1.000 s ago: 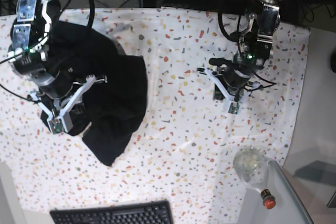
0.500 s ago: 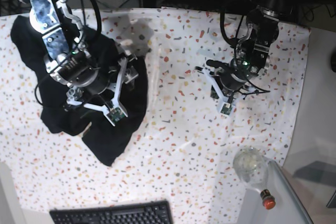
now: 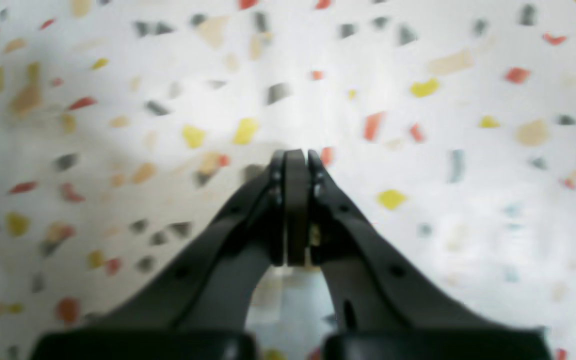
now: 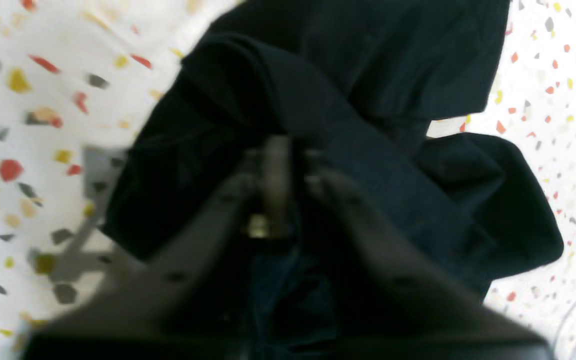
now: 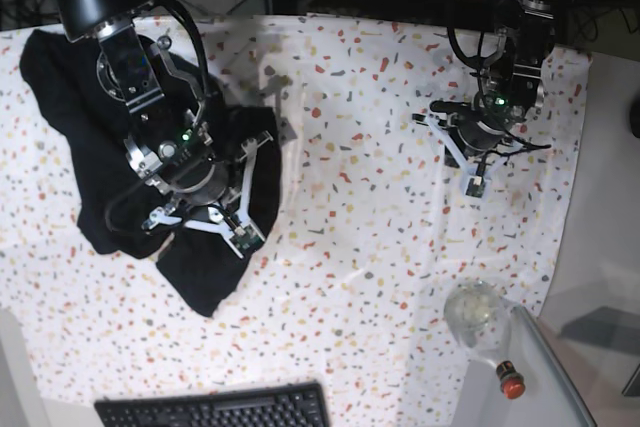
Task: Layout the t-shirt on the table in an organized manner, then fold the t-shirt properly
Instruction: 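Regrasp the t-shirt with the right gripper and pull it outward, then grasp the t-shirt edge with the left gripper and spread it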
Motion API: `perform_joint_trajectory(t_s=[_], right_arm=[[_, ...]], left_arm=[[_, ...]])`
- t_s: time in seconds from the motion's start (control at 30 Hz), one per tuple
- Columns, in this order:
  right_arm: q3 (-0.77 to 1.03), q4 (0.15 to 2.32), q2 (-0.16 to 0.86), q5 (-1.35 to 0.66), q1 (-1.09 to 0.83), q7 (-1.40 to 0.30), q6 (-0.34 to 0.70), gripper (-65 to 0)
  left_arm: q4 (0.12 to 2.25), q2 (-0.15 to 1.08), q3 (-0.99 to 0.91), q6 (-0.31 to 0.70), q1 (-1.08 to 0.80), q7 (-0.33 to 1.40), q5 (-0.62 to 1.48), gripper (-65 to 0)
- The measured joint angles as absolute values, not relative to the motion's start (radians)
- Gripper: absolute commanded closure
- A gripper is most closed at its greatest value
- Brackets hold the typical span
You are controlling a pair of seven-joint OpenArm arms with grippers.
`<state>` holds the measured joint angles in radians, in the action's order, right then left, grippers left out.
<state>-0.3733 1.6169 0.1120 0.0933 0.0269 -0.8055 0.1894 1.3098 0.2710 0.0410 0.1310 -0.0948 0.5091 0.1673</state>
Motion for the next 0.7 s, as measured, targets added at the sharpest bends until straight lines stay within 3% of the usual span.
perform_joint_trajectory(t_s=[0.4, 0.7], right_arm=[[-0.176, 1.990, 0.147, 0.093, -0.287, -0.786, 0.190, 0.0], [0.032, 1.990, 0.133, 0.084, -0.562, -0.604, 0.194, 0.0]], left_arm=[[1.258, 0.236, 0.279, 0.134, 0.018, 0.511, 0.171, 0.0], [1.238, 0.110, 0.326, 0.121, 0.152, 0.513, 0.160, -0.2]])
